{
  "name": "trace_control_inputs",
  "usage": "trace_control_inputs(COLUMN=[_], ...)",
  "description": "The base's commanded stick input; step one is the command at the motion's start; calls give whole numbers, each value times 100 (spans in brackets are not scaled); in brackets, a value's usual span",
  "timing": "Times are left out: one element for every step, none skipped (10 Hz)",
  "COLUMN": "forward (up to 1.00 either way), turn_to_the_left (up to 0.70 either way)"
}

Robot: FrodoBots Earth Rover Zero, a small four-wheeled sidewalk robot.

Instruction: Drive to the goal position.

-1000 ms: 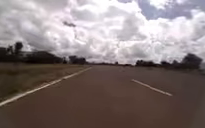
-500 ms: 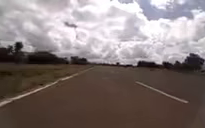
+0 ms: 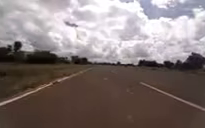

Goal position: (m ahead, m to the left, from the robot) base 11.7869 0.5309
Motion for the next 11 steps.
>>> trace_control_inputs(forward=[100,100,100,100,100,100,100,100,100,100,100], turn_to_the_left=[0,0,0,0,0,0,0,0,0,0,0])
